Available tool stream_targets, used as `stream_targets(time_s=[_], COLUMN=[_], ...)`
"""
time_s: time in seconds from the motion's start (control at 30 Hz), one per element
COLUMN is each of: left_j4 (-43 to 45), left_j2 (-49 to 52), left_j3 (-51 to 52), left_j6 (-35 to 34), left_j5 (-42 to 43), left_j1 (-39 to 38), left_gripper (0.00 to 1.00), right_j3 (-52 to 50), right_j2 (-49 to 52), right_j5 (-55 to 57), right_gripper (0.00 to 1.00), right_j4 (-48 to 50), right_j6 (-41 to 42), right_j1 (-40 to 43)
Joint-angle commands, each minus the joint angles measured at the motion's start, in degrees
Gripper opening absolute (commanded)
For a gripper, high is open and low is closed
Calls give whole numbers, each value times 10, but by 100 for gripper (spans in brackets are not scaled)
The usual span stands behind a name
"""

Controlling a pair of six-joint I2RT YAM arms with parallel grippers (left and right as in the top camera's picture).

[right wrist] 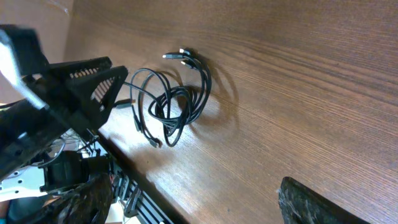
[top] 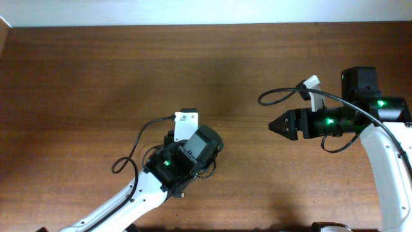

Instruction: Untangle cables

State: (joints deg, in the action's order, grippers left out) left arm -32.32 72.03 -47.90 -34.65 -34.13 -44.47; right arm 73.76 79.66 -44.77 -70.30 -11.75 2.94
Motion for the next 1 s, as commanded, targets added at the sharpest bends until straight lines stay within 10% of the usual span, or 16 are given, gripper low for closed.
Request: stream_targets(time_s=[0.0,0.13,0.23,0.47,0.53,0.83,0.93,0.97], left_j4=[-4,-11,-37,-222,-220,-35,-22,-6], left_j2=[-3,-107,-179,-62,-13,217,225,225], left_j3=[-2,-3,-3,-2,0,-2,-2,-2], left_j6=[-33,-19,264,351,365,494,493,493], left_j5=[19,68,279,399,373,322,382,426], left_j1=[17,16,16,16,16,23,23,23], left_gripper=[94,99,99,77,100,93,63,31], right_j3=[7,7,7,7,7,7,7,7], right_j2=[-4,-4,-4,-4,-4,-4,-4,-4], right_j5=[5,8,16,20,19,20,19,20], right_gripper=[84,85,85,85,85,85,85,85], right_j4=[-2,-2,-2,-4,-2,0,0,0], right_j6=[1,0,0,0,0,0,0,0], right_j1=[-3,-3,-3,-3,-3,-3,-3,-3])
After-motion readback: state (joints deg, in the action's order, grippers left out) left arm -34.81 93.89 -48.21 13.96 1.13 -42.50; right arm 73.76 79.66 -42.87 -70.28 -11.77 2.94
